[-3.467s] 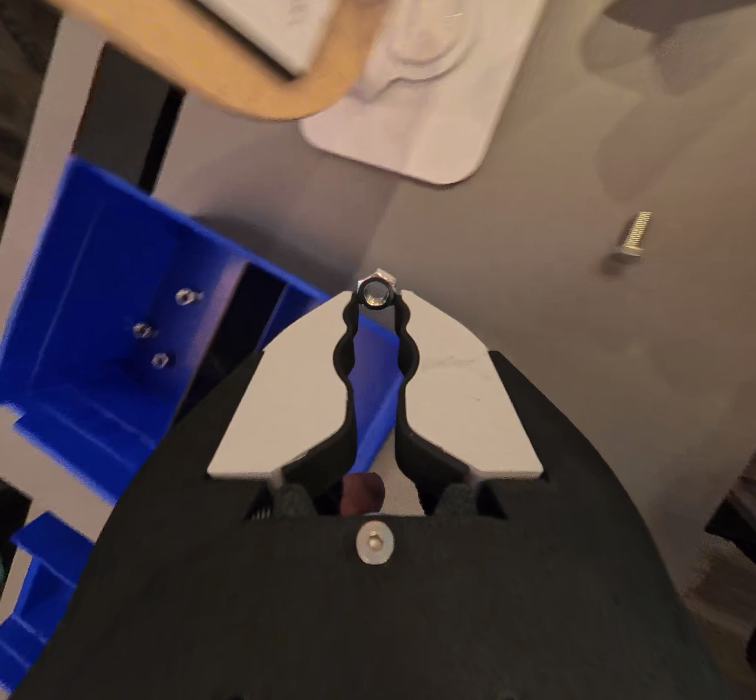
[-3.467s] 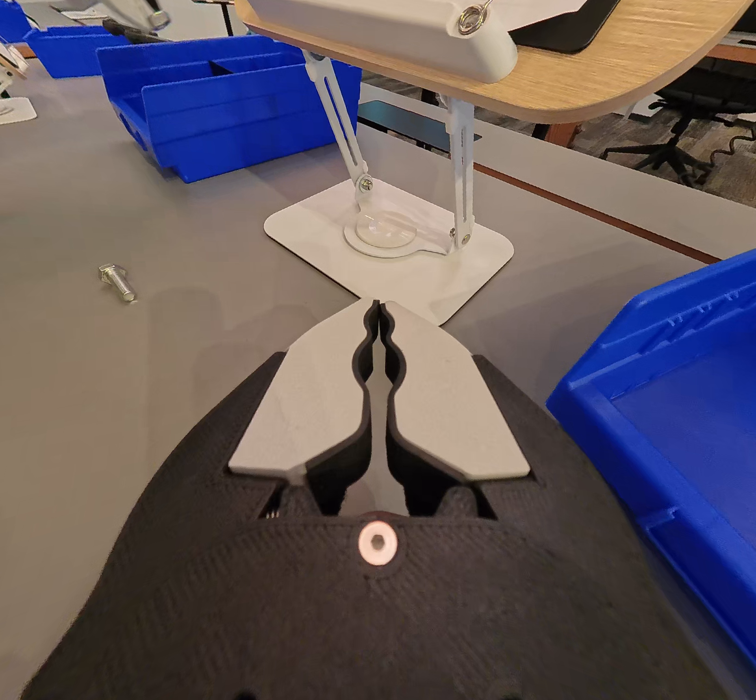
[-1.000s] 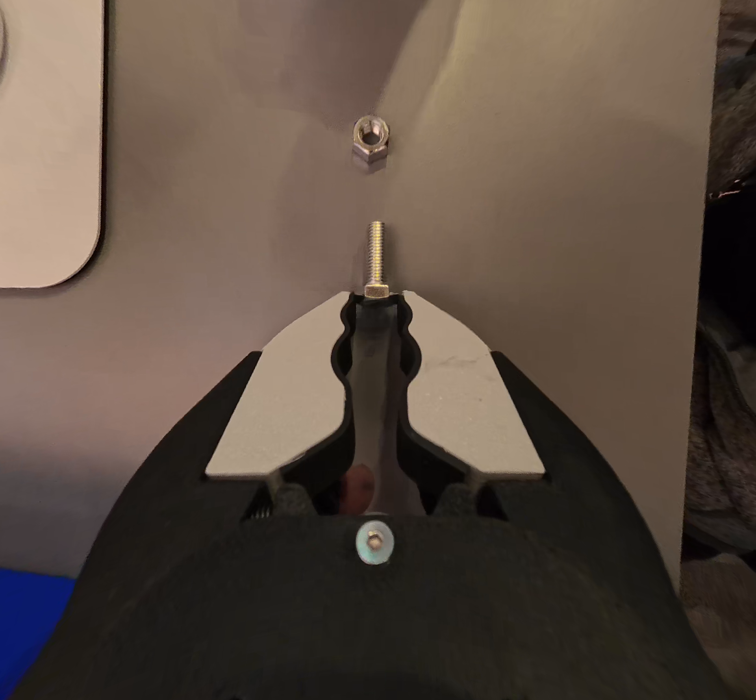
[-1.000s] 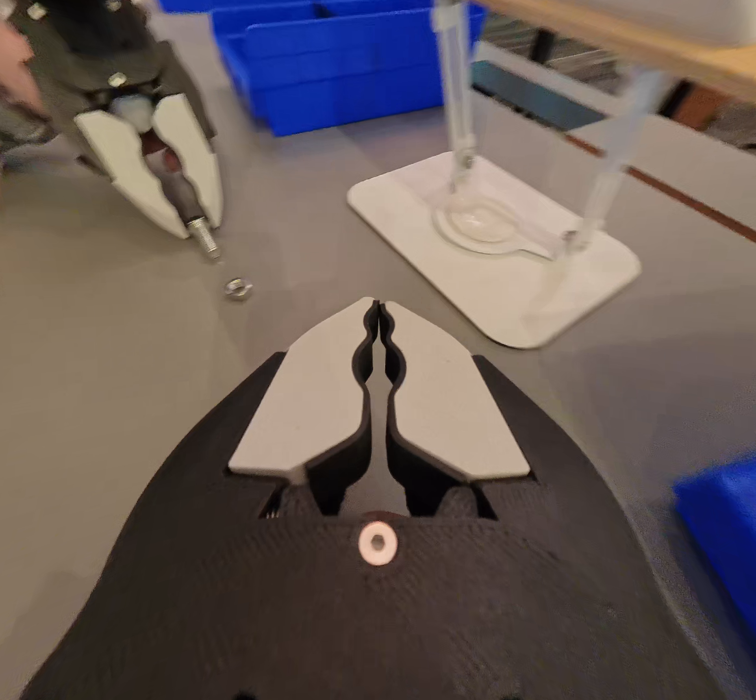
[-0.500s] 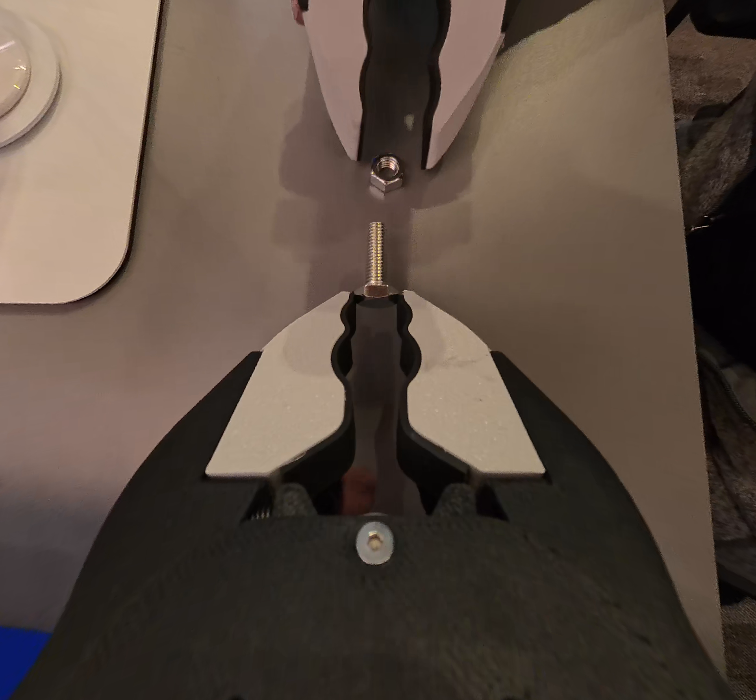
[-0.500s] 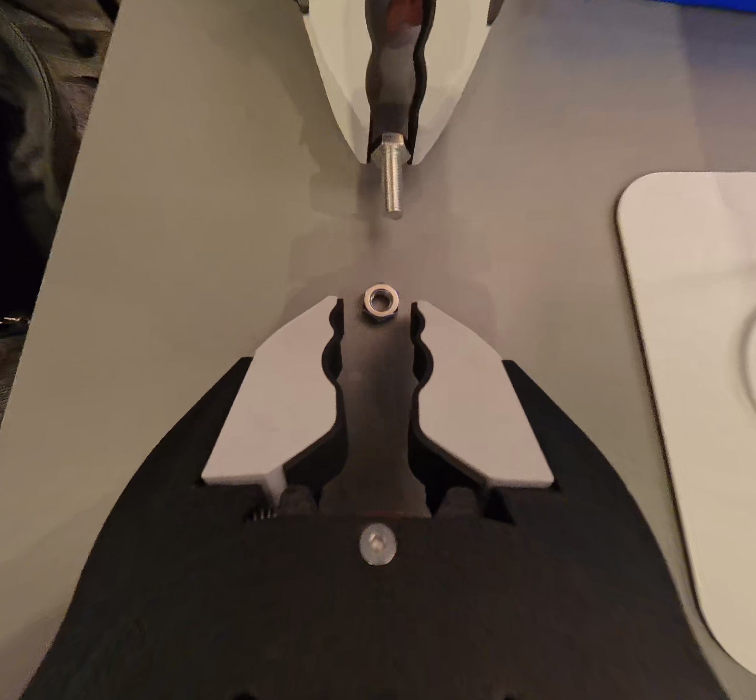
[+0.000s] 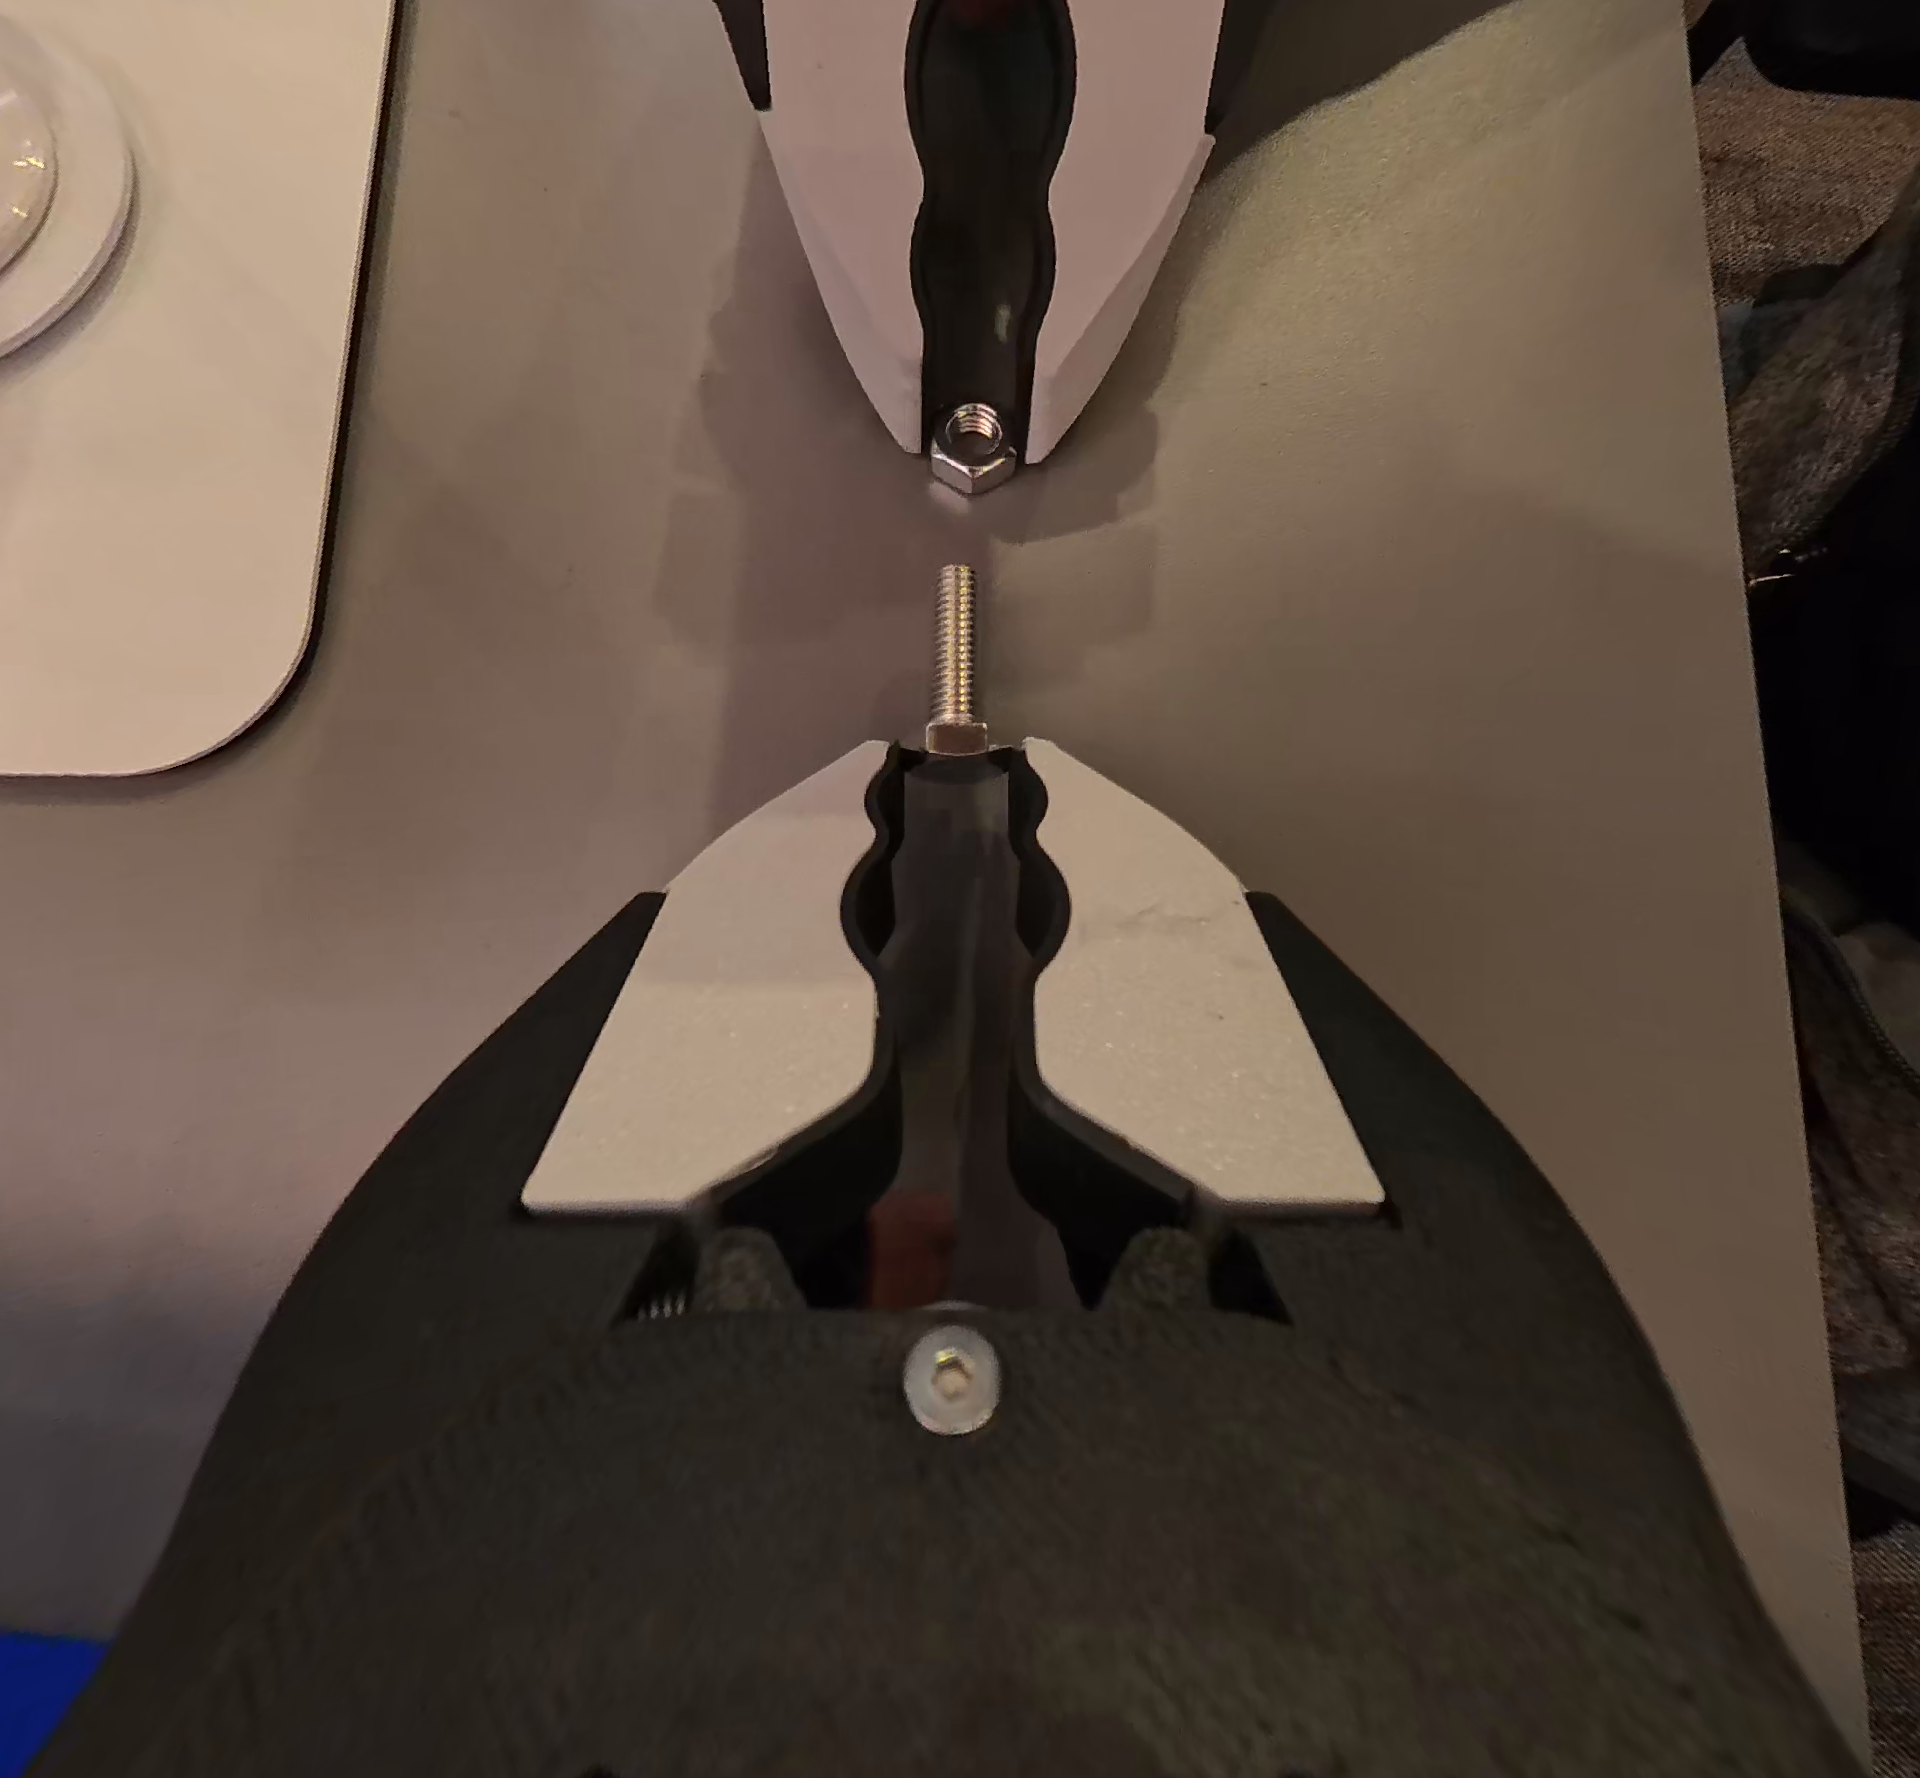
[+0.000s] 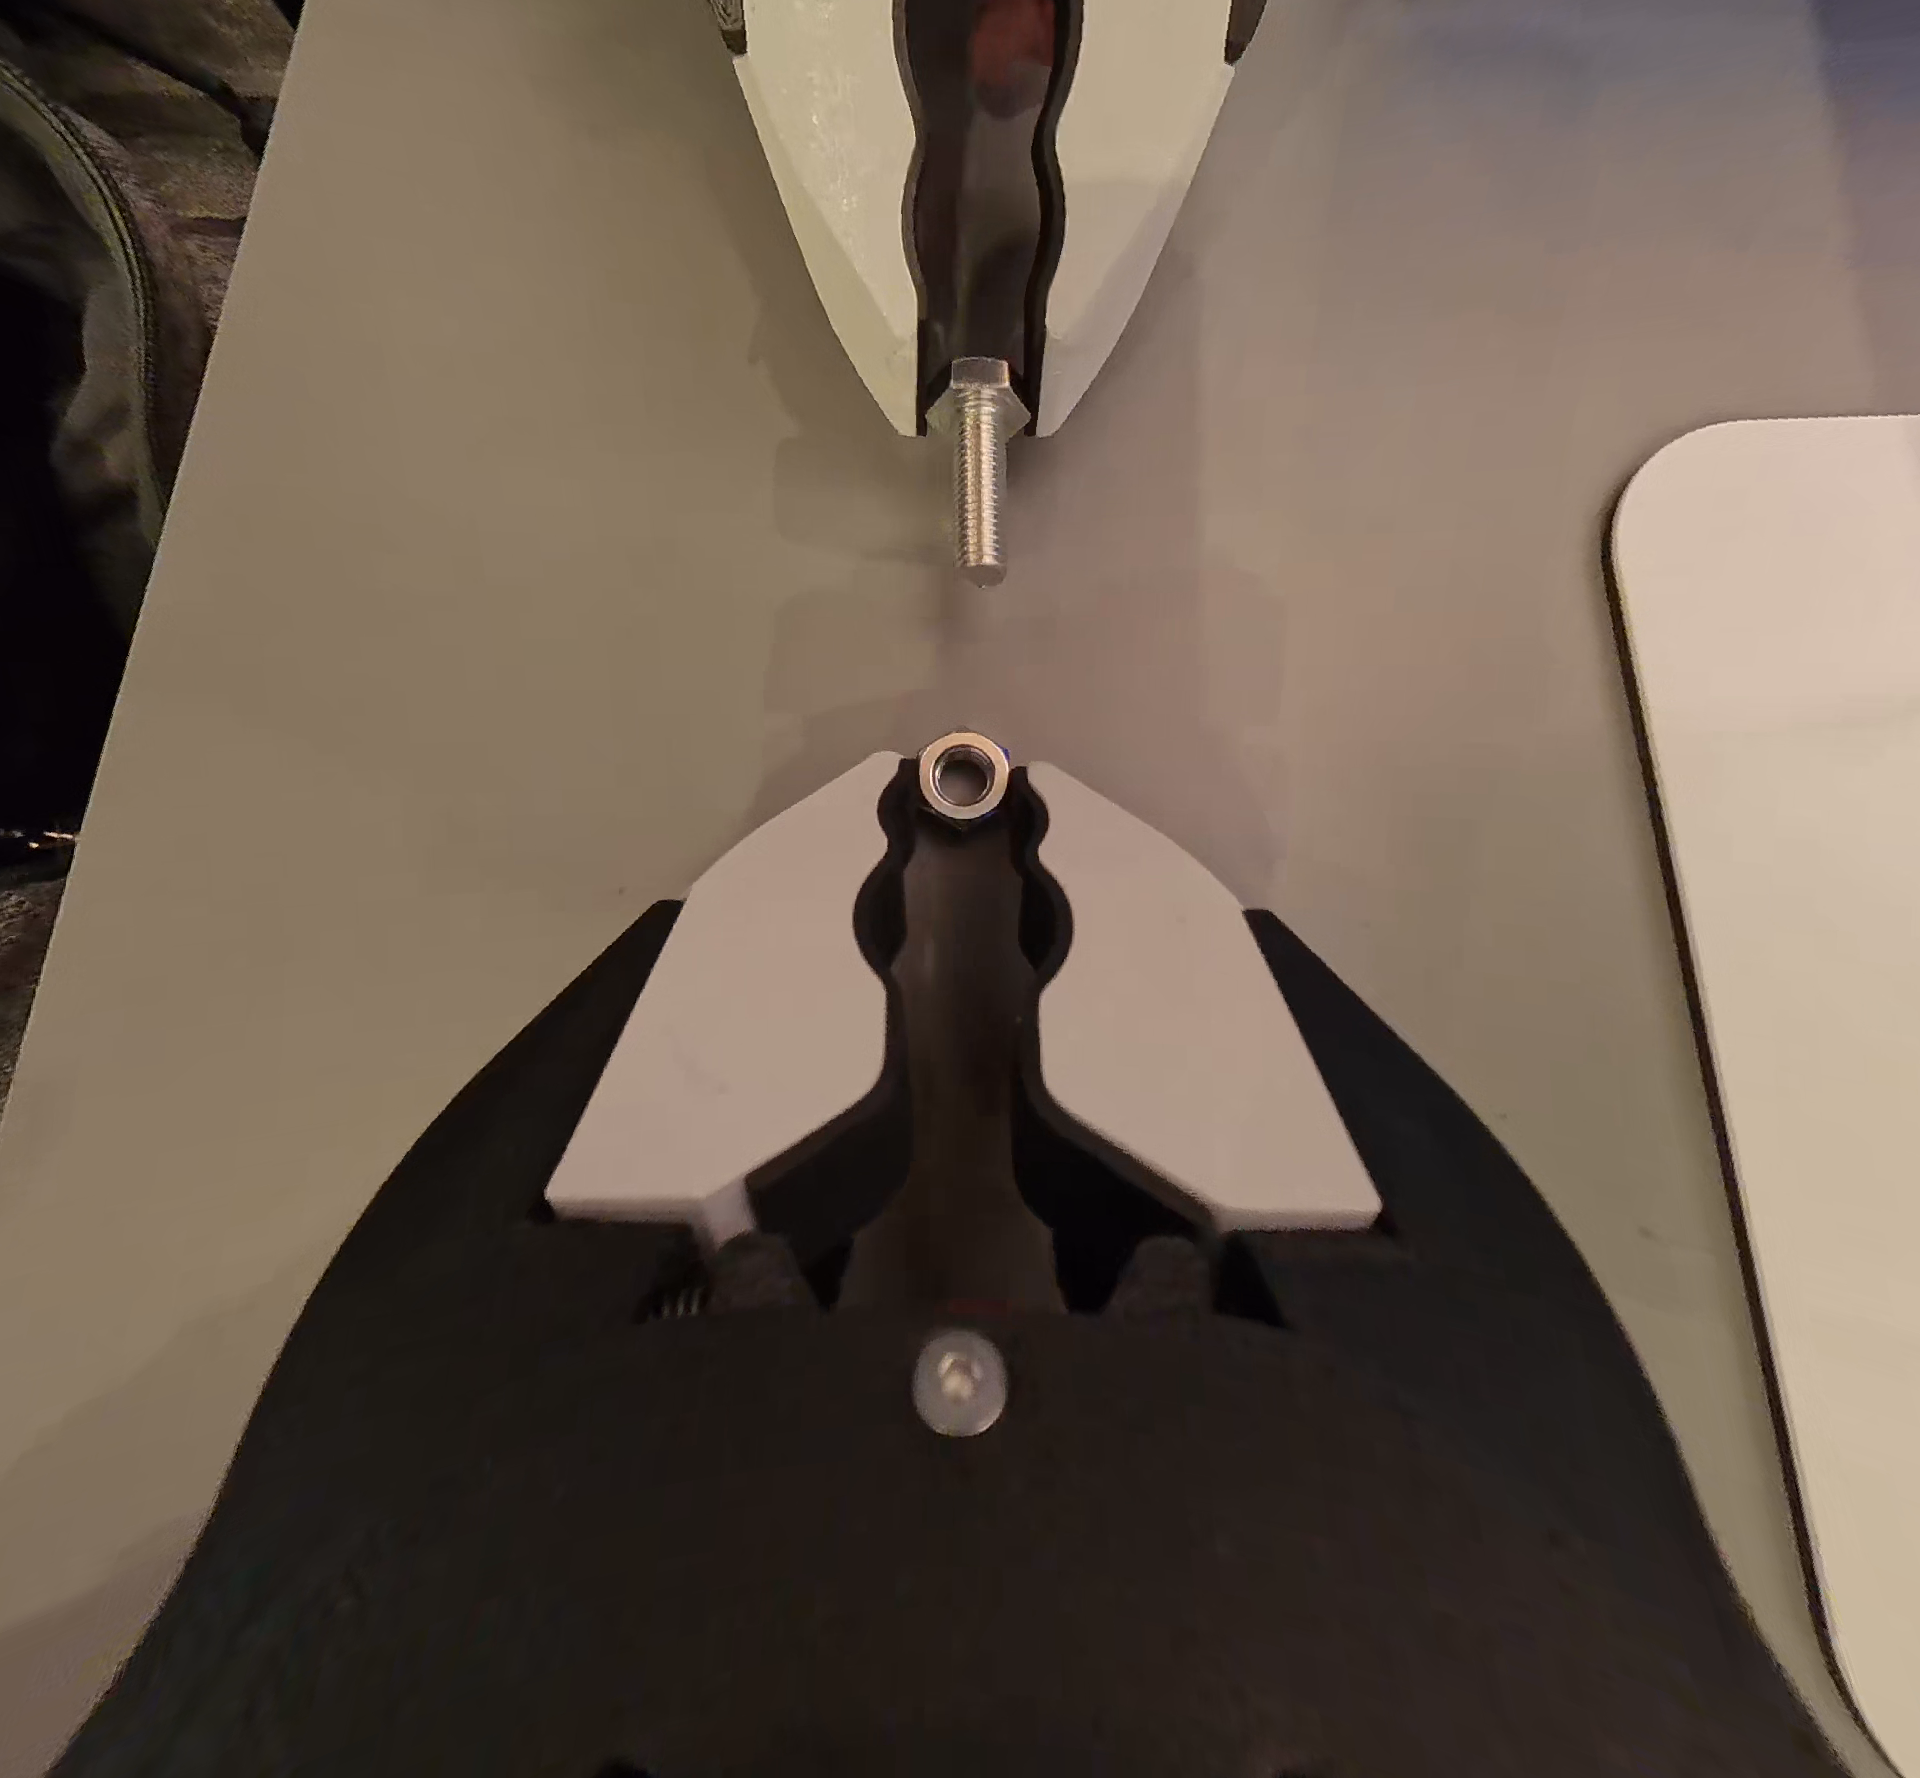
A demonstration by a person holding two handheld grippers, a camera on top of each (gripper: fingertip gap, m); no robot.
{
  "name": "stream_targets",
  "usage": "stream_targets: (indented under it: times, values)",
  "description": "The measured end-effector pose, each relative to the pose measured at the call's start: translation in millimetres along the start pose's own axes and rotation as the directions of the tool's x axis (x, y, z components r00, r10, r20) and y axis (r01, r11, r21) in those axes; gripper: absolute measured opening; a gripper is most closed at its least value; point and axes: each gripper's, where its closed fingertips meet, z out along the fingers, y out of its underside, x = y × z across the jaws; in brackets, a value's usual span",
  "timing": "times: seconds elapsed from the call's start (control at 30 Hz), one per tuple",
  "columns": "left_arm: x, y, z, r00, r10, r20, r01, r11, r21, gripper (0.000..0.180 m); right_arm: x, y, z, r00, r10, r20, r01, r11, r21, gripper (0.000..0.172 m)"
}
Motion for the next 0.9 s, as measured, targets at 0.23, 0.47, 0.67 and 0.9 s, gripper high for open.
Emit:
stream_targets:
  times: [0.23, 0.47, 0.67, 0.9]
  values:
    - [6, -19, -8, 0.997, -0.036, -0.067, 0.044, 0.991, 0.125, 0.019, -1, -19, -17, 1.000, -0.022, -0.021, 0.024, 0.993, 0.120, 0.017]
    - [17, -63, -35, 0.980, -0.027, -0.199, 0.103, 0.918, 0.383, 0.018, -3, -58, -68, 0.994, -0.073, -0.087, 0.098, 0.938, 0.331, 0.017]
    - [30, -99, -59, 0.937, 0.041, -0.348, 0.169, 0.818, 0.550, 0.018, -16, -91, -105, 0.978, -0.172, -0.119, 0.208, 0.858, 0.469, 0.017]
    - [48, -108, -70, 0.883, 0.175, -0.435, 0.147, 0.777, 0.612, 0.018, -43, -121, -123, 0.937, -0.328, -0.122, 0.340, 0.771, 0.539, 0.017]
